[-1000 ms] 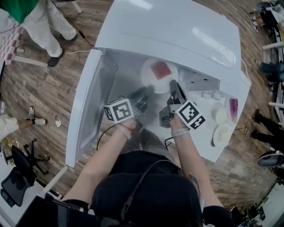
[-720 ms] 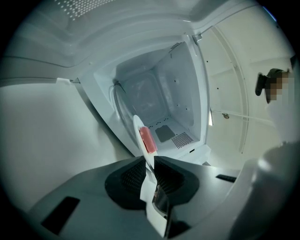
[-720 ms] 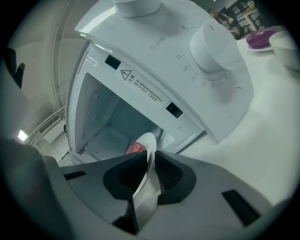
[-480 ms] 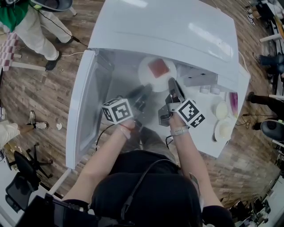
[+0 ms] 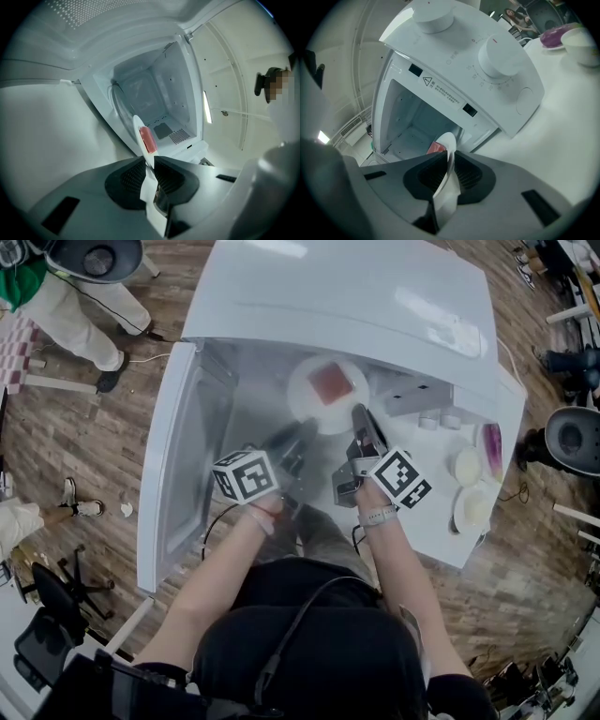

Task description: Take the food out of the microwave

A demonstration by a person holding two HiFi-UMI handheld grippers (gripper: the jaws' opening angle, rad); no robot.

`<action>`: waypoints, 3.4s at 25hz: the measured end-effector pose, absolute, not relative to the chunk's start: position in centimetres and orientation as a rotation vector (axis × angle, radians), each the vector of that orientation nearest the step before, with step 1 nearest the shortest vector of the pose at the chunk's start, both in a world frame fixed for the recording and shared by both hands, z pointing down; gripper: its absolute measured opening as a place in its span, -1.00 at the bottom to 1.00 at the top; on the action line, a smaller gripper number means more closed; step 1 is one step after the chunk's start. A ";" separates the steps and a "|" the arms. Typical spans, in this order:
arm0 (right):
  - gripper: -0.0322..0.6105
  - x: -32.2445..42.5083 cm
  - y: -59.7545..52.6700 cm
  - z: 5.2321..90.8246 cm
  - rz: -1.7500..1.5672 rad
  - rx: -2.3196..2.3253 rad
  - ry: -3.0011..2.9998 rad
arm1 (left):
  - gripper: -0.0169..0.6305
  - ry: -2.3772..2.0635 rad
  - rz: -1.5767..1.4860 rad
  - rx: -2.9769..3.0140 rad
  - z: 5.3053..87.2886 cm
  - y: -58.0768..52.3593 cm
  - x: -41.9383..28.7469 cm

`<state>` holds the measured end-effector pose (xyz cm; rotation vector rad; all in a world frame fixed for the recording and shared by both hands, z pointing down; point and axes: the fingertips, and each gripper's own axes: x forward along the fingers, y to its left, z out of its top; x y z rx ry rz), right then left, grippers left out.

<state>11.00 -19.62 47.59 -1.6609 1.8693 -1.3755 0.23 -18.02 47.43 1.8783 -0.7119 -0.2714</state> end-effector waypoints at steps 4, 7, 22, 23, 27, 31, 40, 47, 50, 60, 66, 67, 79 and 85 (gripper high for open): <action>-0.71 11.0 -18.8 47.4 -1.375 -1.652 1.878 | -0.76 -0.718 -0.278 1.879 47.3 -17.0 0.3; -0.71 10.9 -18.1 47.4 -1.382 -1.641 1.882 | -0.76 -0.726 -0.284 1.881 47.2 -16.3 0.2; -0.71 11.7 -13.4 47.4 -1.398 -1.622 1.908 | -0.76 -0.749 -0.291 1.878 47.2 -11.4 1.0; -0.71 11.8 -13.1 47.4 -1.399 -1.621 1.909 | -0.76 -0.748 -0.292 1.878 47.2 -11.0 1.1; -0.71 12.2 -11.7 47.8 -1.414 -1.617 1.902 | -0.76 -0.749 -0.291 1.873 47.5 -9.6 1.5; -0.71 12.6 -10.6 48.1 -1.421 -1.615 1.902 | -0.76 -0.753 -0.291 1.869 47.8 -8.4 2.0; -0.71 13.6 -7.8 48.8 -1.438 -1.605 1.902 | -0.76 -0.761 -0.292 1.862 48.5 -5.5 3.0; -0.71 14.5 -5.8 49.0 -1.443 -1.603 1.900 | -0.76 -0.763 -0.296 1.859 48.7 -3.5 3.9; -0.72 14.7 -5.1 49.0 -1.444 -1.594 1.905 | -0.76 -0.770 -0.296 1.862 48.7 -2.8 4.0; -0.72 14.7 -2.6 49.2 -1.476 -1.565 1.930 | -0.76 -0.793 -0.315 1.836 49.1 0.0 4.2; -0.73 14.7 -1.4 49.3 -1.488 -1.561 1.922 | -0.76 -0.789 -0.315 1.826 49.2 1.2 4.2; -0.73 14.7 -1.3 49.3 -1.489 -1.563 1.918 | -0.76 -0.785 -0.314 1.825 49.3 1.3 4.2; -0.73 13.6 -0.1 49.5 -1.497 -1.588 1.874 | -0.76 -0.742 -0.267 1.831 49.3 2.1 2.9; -0.73 12.7 0.7 49.5 -1.488 -1.617 1.823 | -0.76 -0.699 -0.226 1.852 49.2 2.2 2.0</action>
